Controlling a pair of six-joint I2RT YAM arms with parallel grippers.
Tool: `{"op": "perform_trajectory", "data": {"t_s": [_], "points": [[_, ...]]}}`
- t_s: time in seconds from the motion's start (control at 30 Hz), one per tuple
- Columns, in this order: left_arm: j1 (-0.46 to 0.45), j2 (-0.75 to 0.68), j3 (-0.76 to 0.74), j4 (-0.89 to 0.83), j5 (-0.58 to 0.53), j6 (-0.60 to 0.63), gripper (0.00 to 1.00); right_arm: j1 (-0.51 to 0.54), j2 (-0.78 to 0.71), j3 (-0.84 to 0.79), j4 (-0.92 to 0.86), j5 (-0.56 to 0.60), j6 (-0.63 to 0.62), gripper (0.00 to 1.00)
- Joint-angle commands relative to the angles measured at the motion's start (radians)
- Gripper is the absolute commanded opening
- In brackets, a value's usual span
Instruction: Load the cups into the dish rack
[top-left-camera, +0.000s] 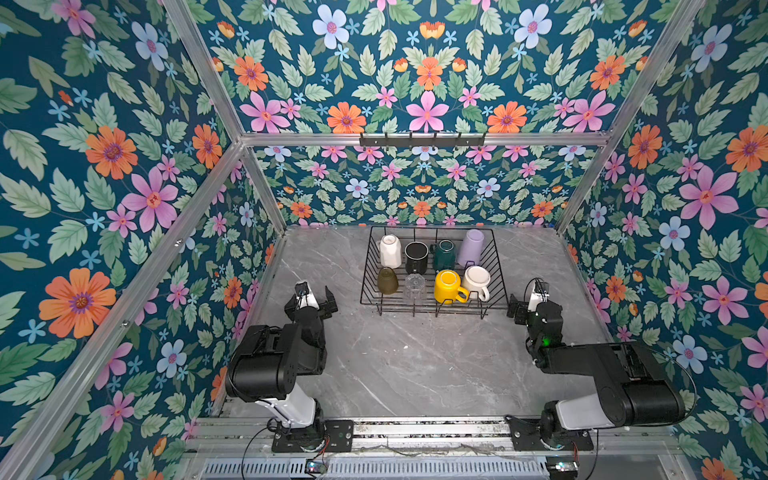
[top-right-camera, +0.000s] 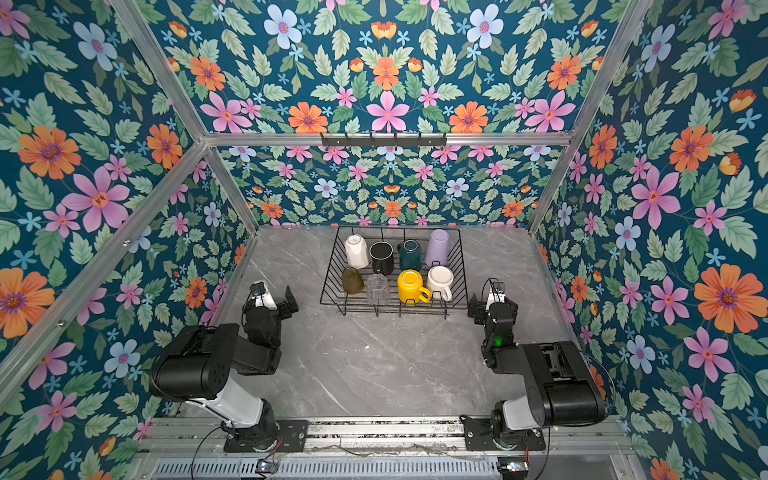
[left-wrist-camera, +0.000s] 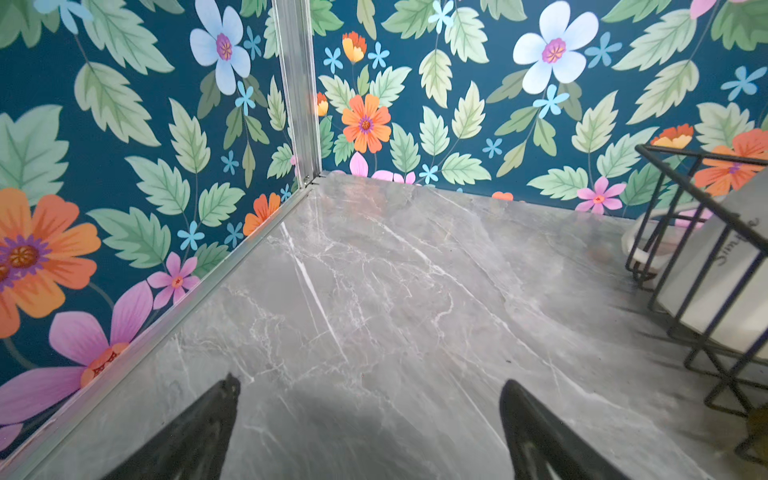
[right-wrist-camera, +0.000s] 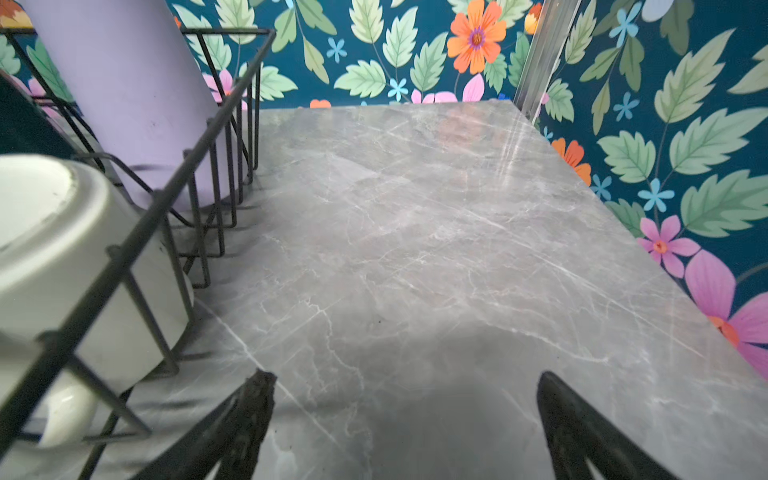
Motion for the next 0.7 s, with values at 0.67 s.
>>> {"op": "perform_trajectory", "data": {"t_s": [0.67], "points": [[-0.005, 0.001, 0.011, -0.017, 0.011, 0.032, 1.0, -0.01, -0.005, 0.019, 0.003, -0.038, 0.01, 0.99]]}}
